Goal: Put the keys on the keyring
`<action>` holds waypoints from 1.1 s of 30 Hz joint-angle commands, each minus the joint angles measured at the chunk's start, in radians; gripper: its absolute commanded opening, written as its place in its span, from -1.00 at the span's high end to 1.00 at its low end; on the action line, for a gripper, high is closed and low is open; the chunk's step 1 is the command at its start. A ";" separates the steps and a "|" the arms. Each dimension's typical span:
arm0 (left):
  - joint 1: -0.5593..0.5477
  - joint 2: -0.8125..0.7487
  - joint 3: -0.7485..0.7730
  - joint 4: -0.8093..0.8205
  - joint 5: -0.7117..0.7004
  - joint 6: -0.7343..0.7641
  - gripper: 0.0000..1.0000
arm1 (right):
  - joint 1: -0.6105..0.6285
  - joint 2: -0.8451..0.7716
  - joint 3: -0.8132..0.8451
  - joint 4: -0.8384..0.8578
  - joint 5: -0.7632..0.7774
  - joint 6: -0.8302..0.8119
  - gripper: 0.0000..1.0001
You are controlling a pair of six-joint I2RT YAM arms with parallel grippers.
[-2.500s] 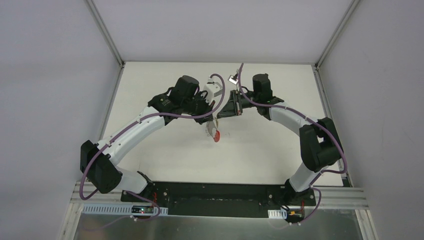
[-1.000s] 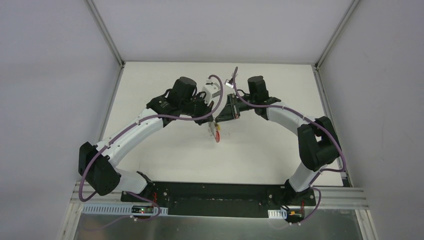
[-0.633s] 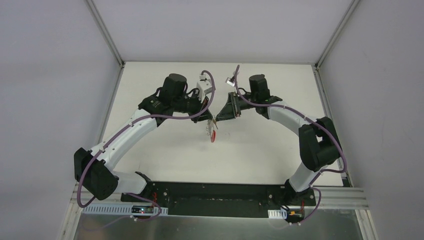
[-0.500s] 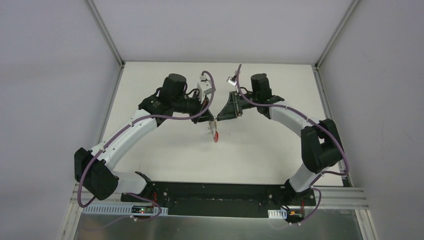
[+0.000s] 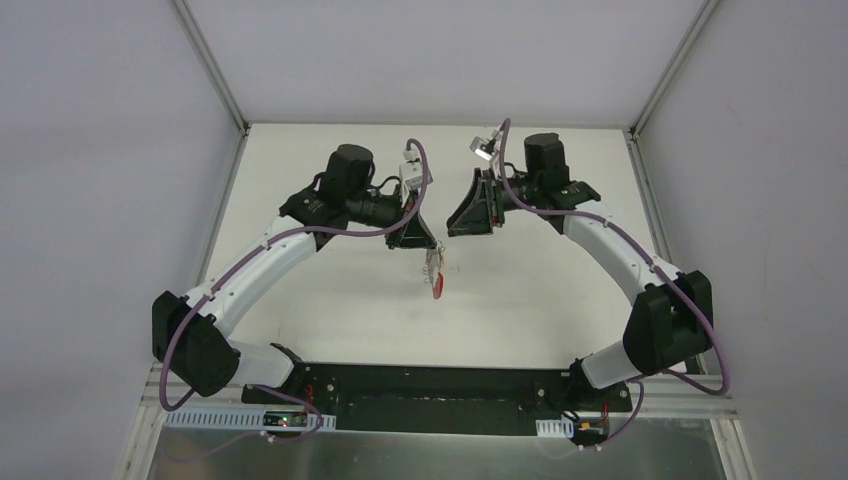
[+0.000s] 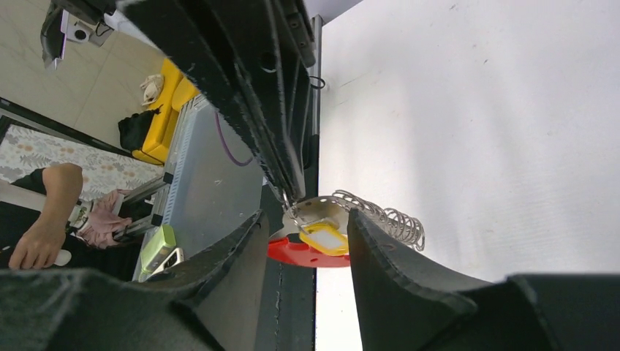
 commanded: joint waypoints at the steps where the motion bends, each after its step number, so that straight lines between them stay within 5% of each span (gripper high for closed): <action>1: 0.003 0.023 0.063 0.050 0.104 -0.041 1.00 | -0.002 -0.063 0.036 -0.106 -0.017 -0.128 0.06; 16: 0.003 0.104 0.120 0.196 0.111 -0.272 1.00 | 0.000 -0.104 0.028 -0.118 -0.002 -0.142 0.33; 33: 0.016 0.070 0.038 0.287 0.098 -0.308 1.00 | -0.038 -0.127 -0.008 -0.050 -0.003 -0.089 0.49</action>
